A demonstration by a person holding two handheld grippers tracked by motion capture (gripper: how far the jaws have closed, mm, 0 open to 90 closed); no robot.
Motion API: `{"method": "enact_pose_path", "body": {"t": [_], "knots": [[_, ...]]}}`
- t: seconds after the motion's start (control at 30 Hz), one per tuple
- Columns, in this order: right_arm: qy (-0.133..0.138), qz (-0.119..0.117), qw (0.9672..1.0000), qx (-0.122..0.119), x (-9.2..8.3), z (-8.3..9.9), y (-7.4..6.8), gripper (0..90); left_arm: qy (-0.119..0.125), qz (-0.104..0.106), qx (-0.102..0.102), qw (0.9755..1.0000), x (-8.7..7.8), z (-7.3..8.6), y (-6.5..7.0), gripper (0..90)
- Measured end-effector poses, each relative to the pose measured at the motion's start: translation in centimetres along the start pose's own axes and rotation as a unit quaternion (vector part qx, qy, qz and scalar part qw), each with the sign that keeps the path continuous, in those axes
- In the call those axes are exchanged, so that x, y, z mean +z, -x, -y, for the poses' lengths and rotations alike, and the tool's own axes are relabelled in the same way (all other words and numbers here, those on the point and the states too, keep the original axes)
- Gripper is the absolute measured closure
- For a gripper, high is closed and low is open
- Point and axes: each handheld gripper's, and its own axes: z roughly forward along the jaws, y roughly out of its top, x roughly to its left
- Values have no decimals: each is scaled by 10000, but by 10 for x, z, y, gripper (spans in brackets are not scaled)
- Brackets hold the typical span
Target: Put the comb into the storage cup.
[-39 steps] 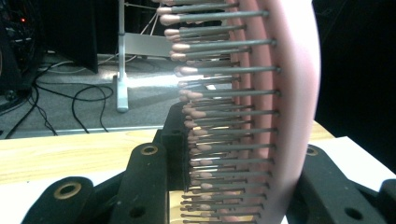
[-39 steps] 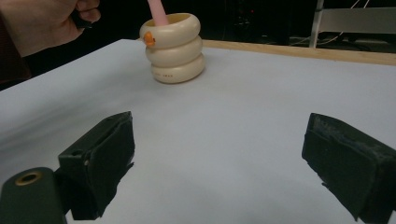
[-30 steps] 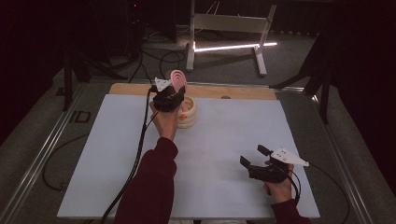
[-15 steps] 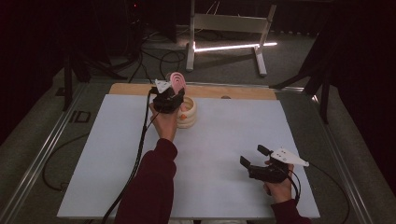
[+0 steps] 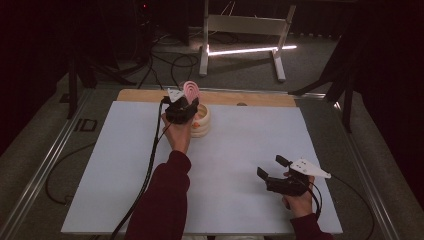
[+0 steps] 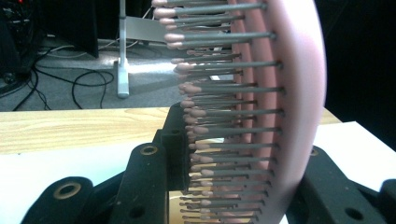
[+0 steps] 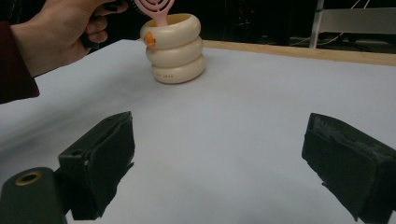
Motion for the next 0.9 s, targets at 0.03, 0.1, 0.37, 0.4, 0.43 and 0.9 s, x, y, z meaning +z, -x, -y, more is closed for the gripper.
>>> {"method": "enact_pose_path", "body": {"t": [0.03,0.1,0.37,0.4,0.43,0.9], "knots": [[3,4,10000,1,0,0,0,93,0,7,-12,10000,0,0,0,644],[-1,1,10000,6,0,0,0,93,-12,11,-23,10000,0,1,-1,644],[2,3,10000,5,0,0,0,93,-13,89,-102,9999,1,2,0,642],[2,3,10000,6,0,0,0,93,-5,89,-102,9999,1,2,0,642],[-1,2,10000,6,0,0,0,93,-2,96,-100,9999,1,2,0,641],[-19,-10,10000,-2,1,0,-1,93,-43,165,-125,9998,1,3,-1,638]]}}
